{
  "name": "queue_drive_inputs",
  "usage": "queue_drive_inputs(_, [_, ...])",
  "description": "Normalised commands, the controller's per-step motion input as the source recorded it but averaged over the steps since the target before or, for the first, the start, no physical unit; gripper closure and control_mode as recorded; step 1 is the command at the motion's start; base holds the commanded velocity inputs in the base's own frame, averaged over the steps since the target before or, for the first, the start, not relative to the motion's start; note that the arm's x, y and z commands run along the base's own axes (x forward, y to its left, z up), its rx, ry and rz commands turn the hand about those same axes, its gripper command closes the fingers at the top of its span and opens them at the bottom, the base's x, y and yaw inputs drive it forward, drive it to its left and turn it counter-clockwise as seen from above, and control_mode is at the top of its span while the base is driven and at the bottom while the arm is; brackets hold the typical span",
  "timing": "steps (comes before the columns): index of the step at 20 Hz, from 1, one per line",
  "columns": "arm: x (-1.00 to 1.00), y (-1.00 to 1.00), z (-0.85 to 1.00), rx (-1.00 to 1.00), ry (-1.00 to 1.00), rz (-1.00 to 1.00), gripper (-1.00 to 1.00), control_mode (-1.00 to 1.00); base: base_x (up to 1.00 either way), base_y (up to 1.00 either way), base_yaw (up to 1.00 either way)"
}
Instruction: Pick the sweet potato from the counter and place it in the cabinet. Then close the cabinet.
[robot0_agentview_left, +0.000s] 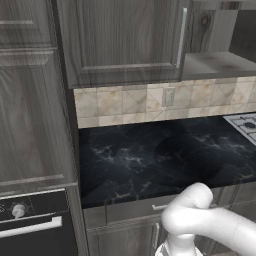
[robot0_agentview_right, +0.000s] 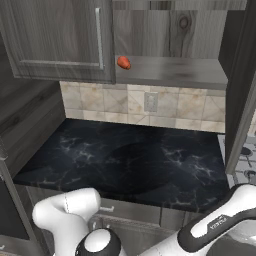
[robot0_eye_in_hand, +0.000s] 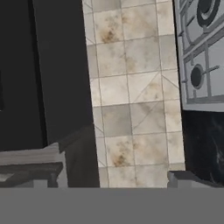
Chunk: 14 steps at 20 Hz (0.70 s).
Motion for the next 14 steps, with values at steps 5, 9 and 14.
queue_drive_inputs(5, [0.01, -0.31, 0.02, 0.26, -0.08, 0.05, -1.00, -1.00, 0.00, 0.00, 0.00])
queue_drive_inputs(9, [0.00, -0.09, 0.09, 0.15, -0.32, 0.14, -1.00, -1.00, 0.00, 0.00, 0.00])
queue_drive_inputs(14, [0.00, 0.00, 0.18, 0.03, -0.41, 0.23, -1.00, -1.00, 0.00, 0.00, 0.00])
